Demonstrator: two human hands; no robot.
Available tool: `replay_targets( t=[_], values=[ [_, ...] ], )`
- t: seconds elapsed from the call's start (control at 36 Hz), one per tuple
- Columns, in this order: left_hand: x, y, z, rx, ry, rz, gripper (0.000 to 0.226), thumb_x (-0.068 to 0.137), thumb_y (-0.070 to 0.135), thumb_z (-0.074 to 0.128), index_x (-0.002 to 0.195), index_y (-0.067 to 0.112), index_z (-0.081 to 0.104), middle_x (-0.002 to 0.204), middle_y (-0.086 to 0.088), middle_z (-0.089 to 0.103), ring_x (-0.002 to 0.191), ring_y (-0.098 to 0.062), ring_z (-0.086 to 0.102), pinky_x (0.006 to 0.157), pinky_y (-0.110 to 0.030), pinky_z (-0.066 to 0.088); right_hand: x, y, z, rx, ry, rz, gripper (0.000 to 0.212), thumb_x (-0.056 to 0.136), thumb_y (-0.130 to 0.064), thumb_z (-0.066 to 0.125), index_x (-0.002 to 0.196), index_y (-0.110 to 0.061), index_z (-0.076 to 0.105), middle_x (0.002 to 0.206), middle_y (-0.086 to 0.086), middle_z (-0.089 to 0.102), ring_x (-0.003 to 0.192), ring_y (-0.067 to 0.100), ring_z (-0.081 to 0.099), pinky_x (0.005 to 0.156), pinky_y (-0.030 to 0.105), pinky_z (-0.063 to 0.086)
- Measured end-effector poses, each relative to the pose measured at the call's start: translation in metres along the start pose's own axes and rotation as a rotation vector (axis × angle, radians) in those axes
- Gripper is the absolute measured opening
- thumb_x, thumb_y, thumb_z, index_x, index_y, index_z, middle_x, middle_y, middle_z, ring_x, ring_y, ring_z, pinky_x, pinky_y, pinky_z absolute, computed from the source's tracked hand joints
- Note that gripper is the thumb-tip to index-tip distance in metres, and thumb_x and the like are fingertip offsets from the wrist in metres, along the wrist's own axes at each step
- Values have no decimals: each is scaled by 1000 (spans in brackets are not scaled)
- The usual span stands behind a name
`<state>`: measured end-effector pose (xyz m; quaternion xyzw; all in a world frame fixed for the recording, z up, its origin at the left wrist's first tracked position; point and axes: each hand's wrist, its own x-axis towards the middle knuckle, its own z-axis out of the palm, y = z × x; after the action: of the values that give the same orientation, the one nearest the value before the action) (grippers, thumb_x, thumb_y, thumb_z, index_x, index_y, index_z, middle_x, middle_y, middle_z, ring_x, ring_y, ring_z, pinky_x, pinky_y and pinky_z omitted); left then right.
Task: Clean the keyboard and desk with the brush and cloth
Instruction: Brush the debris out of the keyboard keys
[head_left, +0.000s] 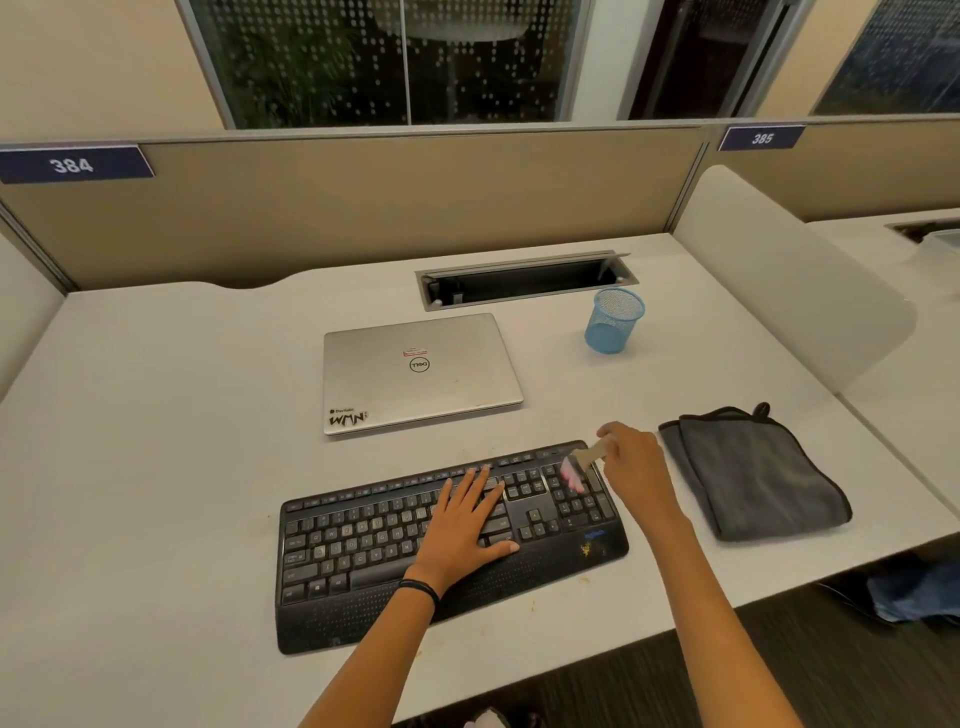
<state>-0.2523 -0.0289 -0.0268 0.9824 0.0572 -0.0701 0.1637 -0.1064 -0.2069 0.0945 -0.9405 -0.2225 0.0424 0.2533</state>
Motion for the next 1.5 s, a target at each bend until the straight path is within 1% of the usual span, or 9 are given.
replay_targets(
  t=[0.14,0.25,0.36,0.67,0.92,1.03,1.19,1.36,1.5],
  values=[
    [1,-1,2,-7,13,2,103,66,88,-2,150,30,-2,155,2,-19,143,-18,-20,112,-37,-20,-1,6,-21,38,136,-24,27,88,7,40,103,5,63,88,20,67,74,28,58,65,32,44],
    [1,-1,2,-4,18,-1,99,69,86,3,150,30,-2,155,2,-19,143,-18,-20,111,-36,-22,-5,14,-28,-34,44,14,27,89,4,40,104,2,62,93,18,65,81,27,57,68,35,46],
    [0,0,1,-15,26,1,97,71,86,5,150,30,-2,156,3,-17,143,-18,-19,112,-36,-21,-6,15,-21,-91,-58,37,27,89,2,40,104,-1,62,95,17,63,77,18,50,62,26,37],
    [0,0,0,5,19,-9,92,74,81,12,149,31,-4,157,2,-17,141,-15,-23,114,-37,-19,-1,3,-21,11,83,1,28,89,6,41,109,5,60,95,21,66,81,29,60,67,29,43],
    [1,-1,2,7,5,-14,88,78,78,19,148,32,-6,156,3,-18,142,-16,-22,114,-38,-19,-7,5,-17,-107,-51,63,28,88,4,43,111,1,61,103,19,65,89,28,60,70,29,45],
    [0,-1,3,3,11,-10,87,79,77,21,149,32,-6,156,3,-19,142,-16,-22,115,-39,-18,-3,0,-10,-60,7,35,30,89,5,45,115,2,58,102,21,65,91,31,60,68,27,42],
    [1,-2,3,-6,11,-8,93,73,82,11,149,32,-5,156,3,-19,141,-16,-23,114,-38,-18,1,2,-18,53,180,22,28,91,5,40,107,5,62,91,21,67,72,24,55,64,27,39],
    [1,-2,4,-24,19,4,98,67,87,2,149,32,-5,156,3,-18,141,-16,-23,113,-38,-19,-9,5,-19,-129,5,51,27,92,-2,42,111,-3,61,101,17,65,90,28,58,70,31,44],
    [1,-1,2,-3,11,-8,94,72,83,8,149,32,-6,155,3,-21,142,-17,-22,114,-38,-19,-10,-5,-11,-106,1,45,27,92,-2,47,117,-1,59,104,19,66,92,29,61,69,26,42]
  ],
)
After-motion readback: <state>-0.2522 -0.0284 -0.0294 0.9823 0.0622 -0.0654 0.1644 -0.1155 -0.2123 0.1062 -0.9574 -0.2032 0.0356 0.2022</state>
